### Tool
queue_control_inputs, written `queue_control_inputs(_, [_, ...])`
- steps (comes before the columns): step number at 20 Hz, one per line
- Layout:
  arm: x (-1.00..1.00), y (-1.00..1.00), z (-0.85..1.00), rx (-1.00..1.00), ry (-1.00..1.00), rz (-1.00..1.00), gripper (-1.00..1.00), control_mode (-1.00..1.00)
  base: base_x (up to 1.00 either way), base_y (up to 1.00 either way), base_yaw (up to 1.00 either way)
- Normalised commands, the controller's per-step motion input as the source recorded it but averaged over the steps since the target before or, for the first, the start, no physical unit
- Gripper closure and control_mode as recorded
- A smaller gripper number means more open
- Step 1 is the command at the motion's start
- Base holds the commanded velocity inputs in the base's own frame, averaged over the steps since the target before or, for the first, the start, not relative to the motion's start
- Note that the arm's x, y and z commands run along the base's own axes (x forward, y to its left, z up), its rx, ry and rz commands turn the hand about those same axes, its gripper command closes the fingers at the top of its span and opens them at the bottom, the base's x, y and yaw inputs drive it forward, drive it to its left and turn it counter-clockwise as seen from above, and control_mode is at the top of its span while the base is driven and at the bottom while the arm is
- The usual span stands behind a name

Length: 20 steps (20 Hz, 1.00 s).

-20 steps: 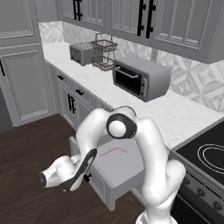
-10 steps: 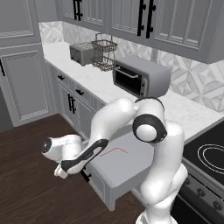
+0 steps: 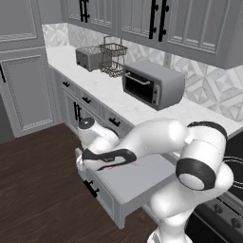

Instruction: Take a straw from the drawer in front and place it inside the glass cup on the dining counter.

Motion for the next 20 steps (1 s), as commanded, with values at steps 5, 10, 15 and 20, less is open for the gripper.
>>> queue_control_inputs(5, [0.51, -0.43, -0.01, 0.09, 0.17, 0.0, -1.0, -1.0, 0.0, 0.0, 0.0])
queue_control_inputs(10, [0.47, -0.15, -0.36, 0.01, 0.12, 0.0, -1.0, -1.0, 0.0, 0.0, 0.0])
queue_control_inputs(15, [0.48, -0.1, -0.5, 0.0, 0.09, 0.0, -1.0, -1.0, 0.0, 0.0, 0.0])
queue_control_inputs(20, [0.03, -0.14, -0.49, 0.0, 0.0, 0.0, -1.0, -1.0, 0.0, 0.0, 0.0])
